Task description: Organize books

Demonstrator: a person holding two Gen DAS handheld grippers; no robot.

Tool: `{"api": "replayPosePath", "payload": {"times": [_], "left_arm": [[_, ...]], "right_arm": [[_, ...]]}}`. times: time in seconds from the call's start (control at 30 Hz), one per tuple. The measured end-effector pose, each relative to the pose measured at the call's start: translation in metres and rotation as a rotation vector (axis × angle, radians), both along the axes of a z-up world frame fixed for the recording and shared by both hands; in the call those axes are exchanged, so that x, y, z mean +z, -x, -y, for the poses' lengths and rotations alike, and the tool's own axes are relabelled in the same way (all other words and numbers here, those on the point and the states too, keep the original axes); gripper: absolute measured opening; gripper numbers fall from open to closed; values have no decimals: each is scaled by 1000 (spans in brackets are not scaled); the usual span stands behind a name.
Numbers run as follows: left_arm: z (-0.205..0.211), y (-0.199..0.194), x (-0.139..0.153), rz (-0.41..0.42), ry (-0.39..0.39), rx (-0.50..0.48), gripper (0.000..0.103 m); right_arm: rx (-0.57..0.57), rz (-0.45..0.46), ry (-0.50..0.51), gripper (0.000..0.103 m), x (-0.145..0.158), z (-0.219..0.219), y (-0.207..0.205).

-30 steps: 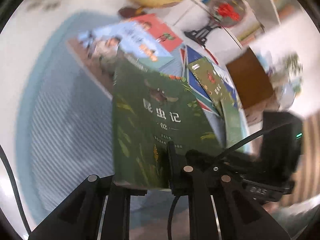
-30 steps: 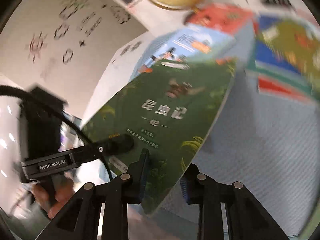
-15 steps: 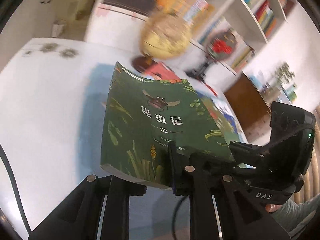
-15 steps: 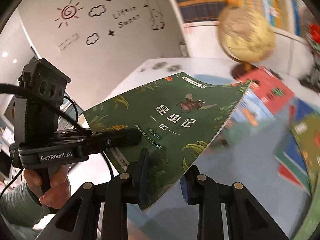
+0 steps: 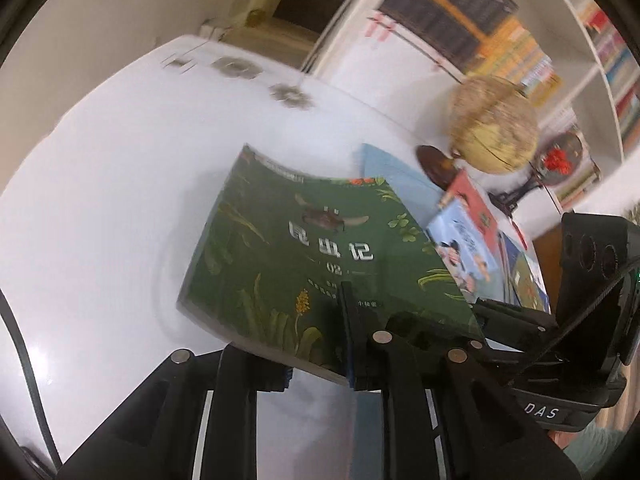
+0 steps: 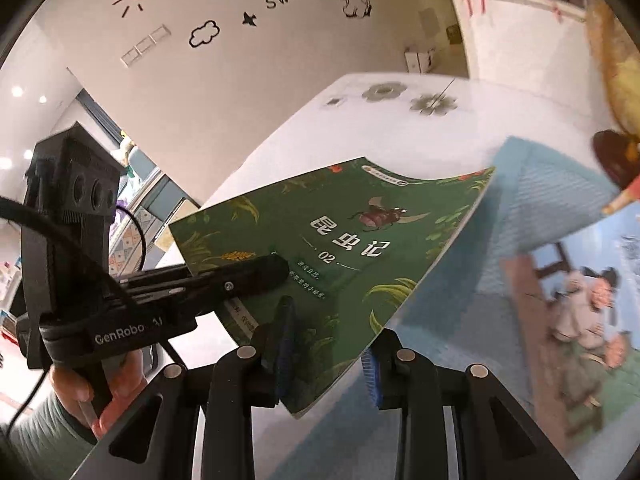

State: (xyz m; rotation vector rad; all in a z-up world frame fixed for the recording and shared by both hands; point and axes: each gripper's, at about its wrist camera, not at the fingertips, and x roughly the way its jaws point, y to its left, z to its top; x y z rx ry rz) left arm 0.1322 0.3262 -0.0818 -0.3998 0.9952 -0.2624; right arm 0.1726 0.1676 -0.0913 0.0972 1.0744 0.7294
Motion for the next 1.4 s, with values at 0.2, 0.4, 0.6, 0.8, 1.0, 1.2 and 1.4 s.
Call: {"api": "replayPosePath", "payload": {"times": [0.2, 0.4, 0.6, 0.8, 1.0, 1.2, 1.4], "left_arm": [[-17, -4, -20, -87, 26, 33, 28], [-22, 15, -39, -162, -12, 68, 40], [-26, 50, -44, -220, -192, 121, 42], [-10, 91, -18, -163, -266, 116, 42], [49, 110, 18, -61, -238, 54, 42], [158, 115, 47, 9, -189, -106, 42], [294, 142, 61, 49, -206, -324, 42]], "right_arm": [[-15, -75, -10, 29, -23, -14, -6], [-32, -130, 46, 31, -44, -20, -8], [-8, -159, 149, 33, -50, -17, 3], [-48, -29, 270, 36, -17, 24, 54], [-177, 190, 464, 59, 29, 107, 120], [-346, 176, 441, 59, 58, 216, 184], [-578, 97, 421, 65, 73, 330, 258]]}}
